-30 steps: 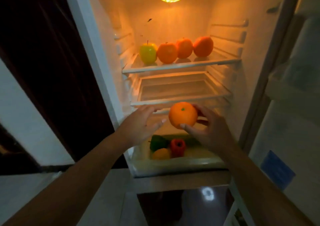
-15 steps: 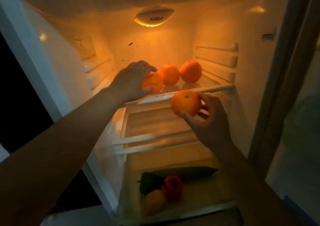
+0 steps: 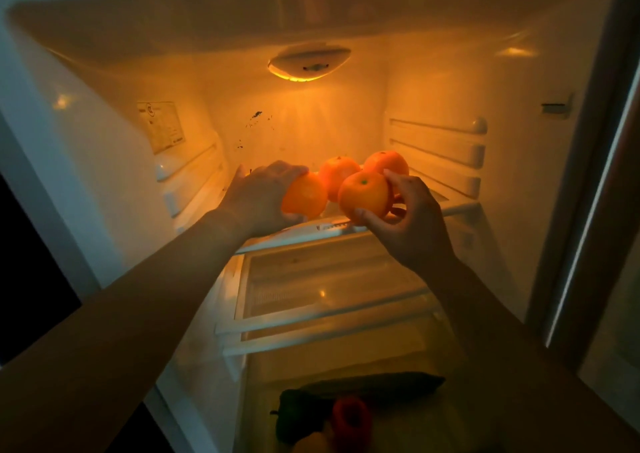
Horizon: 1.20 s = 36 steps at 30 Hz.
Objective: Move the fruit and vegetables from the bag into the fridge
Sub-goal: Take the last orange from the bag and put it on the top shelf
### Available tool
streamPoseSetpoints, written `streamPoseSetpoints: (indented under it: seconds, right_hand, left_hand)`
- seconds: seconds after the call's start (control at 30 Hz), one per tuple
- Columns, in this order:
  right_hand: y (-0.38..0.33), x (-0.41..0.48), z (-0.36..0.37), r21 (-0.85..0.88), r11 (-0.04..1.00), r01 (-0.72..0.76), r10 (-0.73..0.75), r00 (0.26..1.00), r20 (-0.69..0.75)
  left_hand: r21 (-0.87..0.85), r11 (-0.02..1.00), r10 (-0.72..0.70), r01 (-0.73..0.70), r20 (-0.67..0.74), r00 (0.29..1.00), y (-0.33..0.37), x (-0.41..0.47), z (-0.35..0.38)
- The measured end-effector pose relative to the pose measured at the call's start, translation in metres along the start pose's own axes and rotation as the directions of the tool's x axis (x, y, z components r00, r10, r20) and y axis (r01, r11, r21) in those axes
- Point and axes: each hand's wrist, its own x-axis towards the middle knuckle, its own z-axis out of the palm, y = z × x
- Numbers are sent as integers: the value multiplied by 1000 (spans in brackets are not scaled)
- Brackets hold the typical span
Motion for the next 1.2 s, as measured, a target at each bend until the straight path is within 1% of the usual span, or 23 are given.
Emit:
streamPoseSetpoints:
  seconds: [0.13,0.3,0.43,0.5,0.57,0.63,0.83,0.9,0.97,1.03,1.13,1.2]
  right_hand:
    - [-3,4,9,18,1000,25,-25,999,46]
    - [-7,13,16,-58,998,17,-11,995,103]
    - [-7,16,16,-108,994,23,-10,992,126]
    - [-6,19,16,-137,990,24,-4,989,149]
    - [-5,23,18,-165,986,17,13,985,175]
    - [-5,27,21,-191,982,10,30,979,203]
    - [-6,36,30,-280,959,40,35,965,258]
    - [-9,36,32,-293,954,69,4,970,243]
    - [-14,34,35,-294,948,123,-60,975,215]
    - [-23,35,39,-288,940,183,-124,969,212]
    - [-39,42,47,-282,930,234,-139,937,321]
    - [-43,49,52,-272,923,272,-153,908,389]
  left_hand:
    - [-38,996,-84,81,-99,992,-6,-5,1]
    - [-108,982,-166,152,-135,977,-8,-12,17]
    - [-119,980,-186,161,-240,953,-7,-18,33]
    - [-163,975,-190,148,-285,940,-7,-21,40]
    - [-192,973,-184,130,-297,937,-6,-23,43]
    - [-184,975,-172,122,-290,941,-7,-21,42]
    - [-224,966,-188,129,-267,945,-10,-21,40]
    - [-222,969,-171,112,-269,948,-10,-22,41]
    - [-229,969,-163,96,-294,942,-10,-23,41]
    - [-262,960,-191,103,-336,922,-11,-23,43]
    - [-339,934,-244,111,-381,892,-12,-26,42]
    - [-446,889,-292,101,-384,876,-13,-28,39]
